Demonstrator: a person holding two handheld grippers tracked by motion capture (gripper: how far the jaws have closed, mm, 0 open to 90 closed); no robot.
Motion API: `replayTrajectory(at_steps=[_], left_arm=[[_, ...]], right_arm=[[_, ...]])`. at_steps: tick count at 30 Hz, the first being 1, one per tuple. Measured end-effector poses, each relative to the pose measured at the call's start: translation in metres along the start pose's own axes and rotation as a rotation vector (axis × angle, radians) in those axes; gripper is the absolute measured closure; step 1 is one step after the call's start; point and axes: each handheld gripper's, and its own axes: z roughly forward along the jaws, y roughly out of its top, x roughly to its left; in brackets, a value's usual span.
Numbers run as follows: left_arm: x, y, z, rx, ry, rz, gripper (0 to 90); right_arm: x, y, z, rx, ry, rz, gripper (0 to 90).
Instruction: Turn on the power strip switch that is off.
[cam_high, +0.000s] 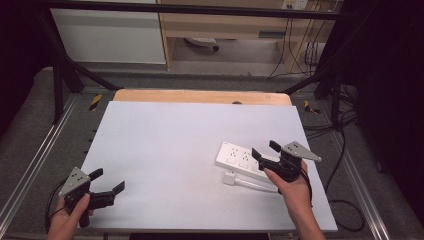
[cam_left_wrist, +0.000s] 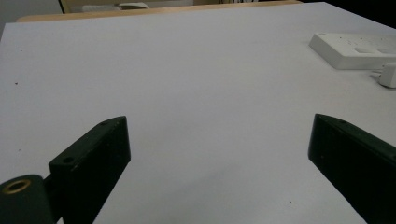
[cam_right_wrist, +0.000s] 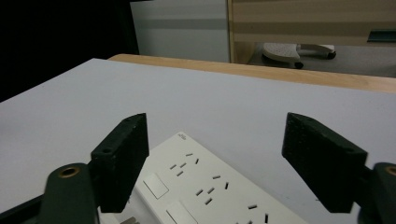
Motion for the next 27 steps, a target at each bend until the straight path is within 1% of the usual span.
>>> replayTrajectory(at_steps=[5, 7, 10, 15, 17, 22, 27], left_arm=[[0.0, 0.0, 0.0, 0.0, -0.001, 0.001, 5.8], [0.0, 0.0, 0.0, 0.001, -0.001, 0.002, 5.9], [0.0, 0.0, 0.0, 0.0, -0.001, 0.002, 5.8], [0.0, 0.0, 0.0, 0.001, -0.001, 0.005, 5.8], [-0.001, 0.0, 0.0, -0.001, 0.0, 0.002, 5.9], [-0.001, 0.0, 0.0, 0.0, 0.0, 0.004, 5.8], [-0.001, 0.0, 0.0, 0.0, 0.001, 0.005, 5.9]], right_arm=[[-0.006, 0.0, -0.007, -0.009, -0.004, 0.0, 7.6], [-0.008, -0.001, -0.01, -0.025, -0.009, -0.001, 4.3], [-0.012, -0.003, -0.017, -0.034, -0.015, -0.022, 2.9], [-0.02, -0.009, -0.027, -0.034, -0.021, -0.03, 2.8], [-0.023, -0.012, -0.031, -0.028, -0.028, -0.025, 2.8], [-0.032, -0.02, -0.041, -0.012, -0.041, -0.039, 2.3], [-0.043, -0.031, -0.05, 0.008, -0.06, -0.023, 2.5]])
